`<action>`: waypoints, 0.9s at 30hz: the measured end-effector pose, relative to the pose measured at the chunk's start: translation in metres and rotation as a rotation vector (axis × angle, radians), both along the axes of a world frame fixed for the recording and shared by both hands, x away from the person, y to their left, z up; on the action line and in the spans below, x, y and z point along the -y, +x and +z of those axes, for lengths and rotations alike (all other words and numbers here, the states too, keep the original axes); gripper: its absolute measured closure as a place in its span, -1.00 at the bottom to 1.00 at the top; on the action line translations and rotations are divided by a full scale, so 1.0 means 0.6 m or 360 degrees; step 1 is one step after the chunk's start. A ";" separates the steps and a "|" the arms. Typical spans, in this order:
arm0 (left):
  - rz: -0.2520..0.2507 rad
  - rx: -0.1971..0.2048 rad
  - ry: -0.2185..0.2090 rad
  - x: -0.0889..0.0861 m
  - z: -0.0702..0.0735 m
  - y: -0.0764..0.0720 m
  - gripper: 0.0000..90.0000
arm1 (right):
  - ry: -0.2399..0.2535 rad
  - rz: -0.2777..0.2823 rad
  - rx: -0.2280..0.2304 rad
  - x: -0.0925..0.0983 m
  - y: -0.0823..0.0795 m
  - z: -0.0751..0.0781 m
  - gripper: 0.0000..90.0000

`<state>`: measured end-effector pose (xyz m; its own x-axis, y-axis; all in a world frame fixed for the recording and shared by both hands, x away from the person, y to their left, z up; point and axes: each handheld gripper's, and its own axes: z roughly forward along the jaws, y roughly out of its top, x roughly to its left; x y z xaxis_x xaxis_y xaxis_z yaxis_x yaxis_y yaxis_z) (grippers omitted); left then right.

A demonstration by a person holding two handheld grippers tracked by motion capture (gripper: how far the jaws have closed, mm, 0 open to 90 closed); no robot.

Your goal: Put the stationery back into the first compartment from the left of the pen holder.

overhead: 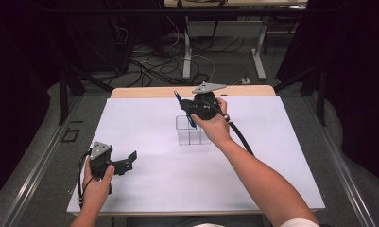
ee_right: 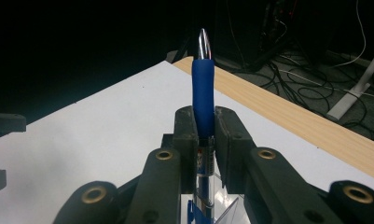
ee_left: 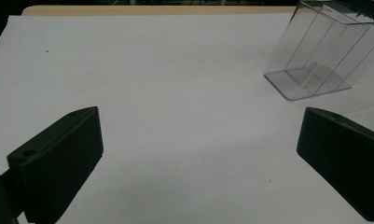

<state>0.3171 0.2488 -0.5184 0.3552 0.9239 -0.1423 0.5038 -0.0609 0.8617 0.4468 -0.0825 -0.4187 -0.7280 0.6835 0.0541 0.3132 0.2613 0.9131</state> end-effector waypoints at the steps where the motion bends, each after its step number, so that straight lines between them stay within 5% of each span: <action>1: 0.0000 0.0000 0.0000 0.000 0.000 0.000 -0.99 | -0.0009 -0.0002 0.0002 -0.003 0.002 -0.002 0.77; 27: 0.0007 0.0008 -0.0019 -0.003 0.001 -0.002 -0.99 | -0.0025 0.0005 0.0035 -0.062 0.030 -0.024 0.77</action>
